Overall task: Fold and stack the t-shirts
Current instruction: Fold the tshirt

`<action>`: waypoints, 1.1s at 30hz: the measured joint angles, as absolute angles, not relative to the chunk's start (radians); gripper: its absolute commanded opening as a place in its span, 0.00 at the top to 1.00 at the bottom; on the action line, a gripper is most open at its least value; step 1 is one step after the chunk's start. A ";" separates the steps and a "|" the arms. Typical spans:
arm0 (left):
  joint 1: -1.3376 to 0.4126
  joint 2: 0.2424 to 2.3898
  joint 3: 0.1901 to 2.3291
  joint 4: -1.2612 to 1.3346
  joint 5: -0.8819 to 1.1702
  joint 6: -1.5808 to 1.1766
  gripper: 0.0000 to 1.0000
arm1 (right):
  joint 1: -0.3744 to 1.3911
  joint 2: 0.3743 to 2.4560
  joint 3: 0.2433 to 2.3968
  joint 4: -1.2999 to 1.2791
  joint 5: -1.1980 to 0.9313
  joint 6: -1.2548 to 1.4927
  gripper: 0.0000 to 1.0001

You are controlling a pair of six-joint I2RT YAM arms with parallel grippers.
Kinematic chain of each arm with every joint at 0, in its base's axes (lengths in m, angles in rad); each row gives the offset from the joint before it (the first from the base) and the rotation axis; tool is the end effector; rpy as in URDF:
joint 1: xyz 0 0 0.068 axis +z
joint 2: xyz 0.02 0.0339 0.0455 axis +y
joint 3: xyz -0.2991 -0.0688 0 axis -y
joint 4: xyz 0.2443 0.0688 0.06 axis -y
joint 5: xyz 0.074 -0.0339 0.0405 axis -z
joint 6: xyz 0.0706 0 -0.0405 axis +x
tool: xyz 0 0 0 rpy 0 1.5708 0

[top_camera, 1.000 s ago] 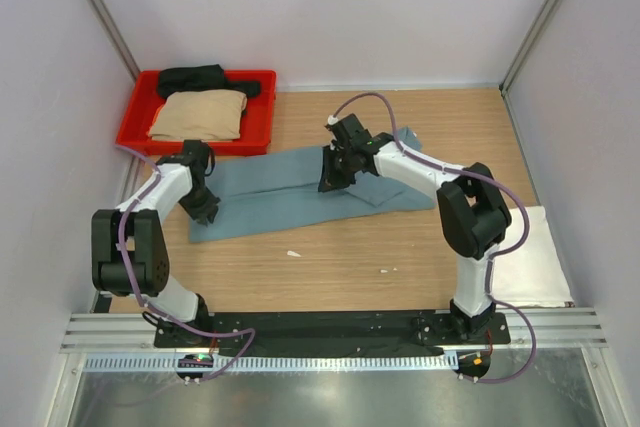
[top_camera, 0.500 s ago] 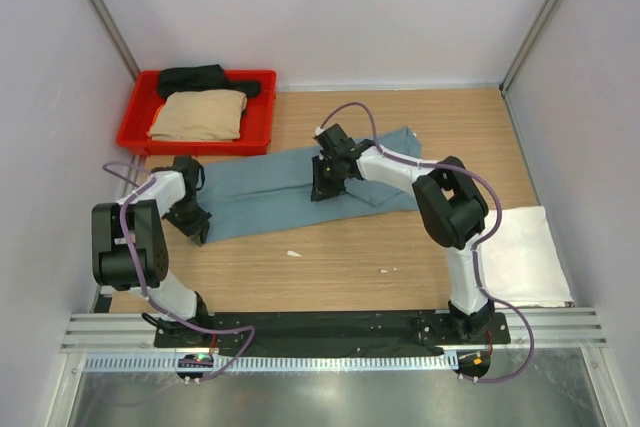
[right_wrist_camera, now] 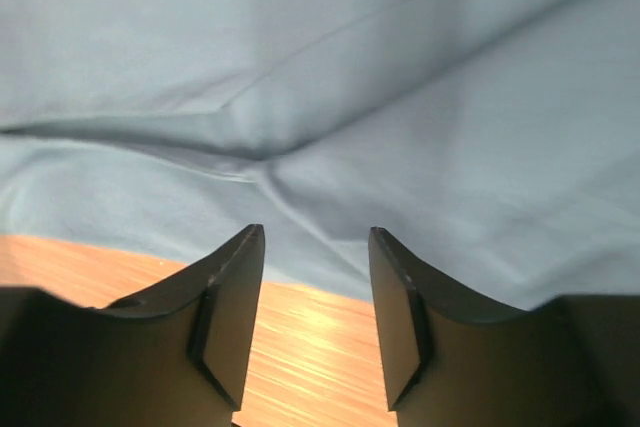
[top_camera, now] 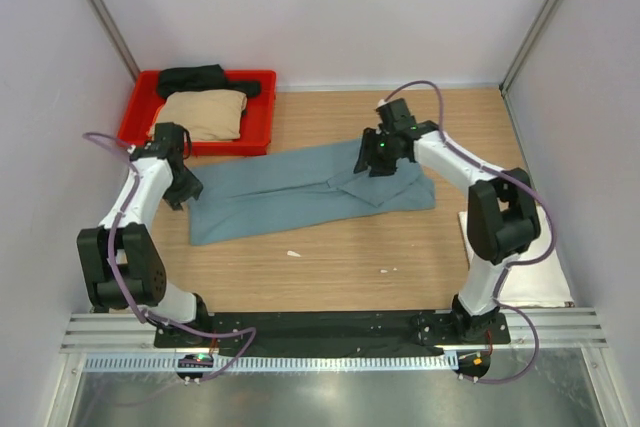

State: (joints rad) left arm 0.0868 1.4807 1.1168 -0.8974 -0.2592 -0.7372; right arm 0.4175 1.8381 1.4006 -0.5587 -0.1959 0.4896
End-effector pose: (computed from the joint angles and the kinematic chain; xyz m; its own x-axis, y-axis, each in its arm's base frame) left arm 0.2834 0.0428 0.2450 -0.5939 -0.7039 -0.3896 -0.7575 0.6524 -0.0240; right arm 0.3816 0.1843 0.2326 -0.9097 0.1011 -0.4028 -0.0755 0.9135 0.3998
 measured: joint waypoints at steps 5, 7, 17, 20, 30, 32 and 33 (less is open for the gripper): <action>0.088 1.613 1.207 -0.833 -0.252 -0.622 0.60 | 0.276 1.728 1.333 -0.586 -0.181 0.487 0.43; 0.088 1.684 1.216 -0.803 -0.233 -0.592 0.64 | 0.242 1.714 1.319 -0.591 -0.183 0.486 0.43; 0.088 1.788 1.242 -0.800 -0.235 -0.530 0.61 | 0.182 1.706 1.254 -0.601 -0.218 0.487 0.43; 0.088 1.797 1.246 -0.799 -0.236 -0.529 0.61 | 0.175 1.706 1.248 -0.600 -0.225 0.487 0.43; 0.088 1.844 1.246 -0.789 -0.235 -0.530 0.67 | 0.152 1.706 1.220 -0.599 -0.240 0.487 0.43; 0.088 1.853 1.246 -0.781 -0.235 -0.529 0.71 | 0.146 1.706 1.212 -0.599 -0.241 0.486 0.43; 0.088 1.859 1.246 -0.779 -0.236 -0.527 0.71 | 0.142 1.706 1.211 -0.599 -0.242 0.485 0.43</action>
State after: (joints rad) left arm 0.0875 1.8591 1.2465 -0.7788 -0.2356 -0.5266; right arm 0.1425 1.7058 1.2106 -0.5995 -0.2420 0.4854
